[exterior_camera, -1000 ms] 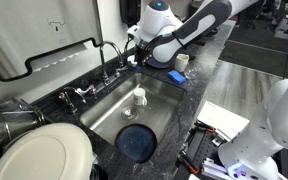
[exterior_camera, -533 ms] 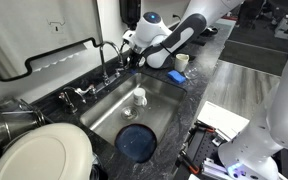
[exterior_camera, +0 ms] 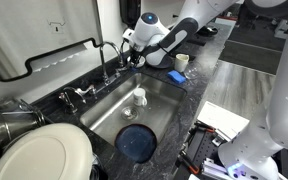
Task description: Completely close the tap
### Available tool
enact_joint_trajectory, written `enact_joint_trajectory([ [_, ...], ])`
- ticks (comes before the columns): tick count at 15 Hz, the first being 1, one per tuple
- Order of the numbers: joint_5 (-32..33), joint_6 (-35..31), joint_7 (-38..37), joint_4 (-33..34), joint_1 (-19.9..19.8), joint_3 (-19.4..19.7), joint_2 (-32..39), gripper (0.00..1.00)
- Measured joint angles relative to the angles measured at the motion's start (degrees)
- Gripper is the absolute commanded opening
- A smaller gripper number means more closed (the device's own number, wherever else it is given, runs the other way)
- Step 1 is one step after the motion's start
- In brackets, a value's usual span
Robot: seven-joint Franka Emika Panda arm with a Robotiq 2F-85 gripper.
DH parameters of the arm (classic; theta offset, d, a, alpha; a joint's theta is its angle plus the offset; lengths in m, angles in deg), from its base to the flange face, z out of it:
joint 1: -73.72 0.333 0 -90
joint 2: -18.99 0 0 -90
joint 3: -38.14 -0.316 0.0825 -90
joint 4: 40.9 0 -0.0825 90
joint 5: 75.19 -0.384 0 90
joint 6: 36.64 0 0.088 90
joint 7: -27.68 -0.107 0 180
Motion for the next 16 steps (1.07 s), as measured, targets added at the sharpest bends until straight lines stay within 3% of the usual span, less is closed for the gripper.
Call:
enact_joint_trajectory([
  [16, 2.18, -0.83, -8.05, 4.65, 3.06, 3.37, 4.39, 0.00],
])
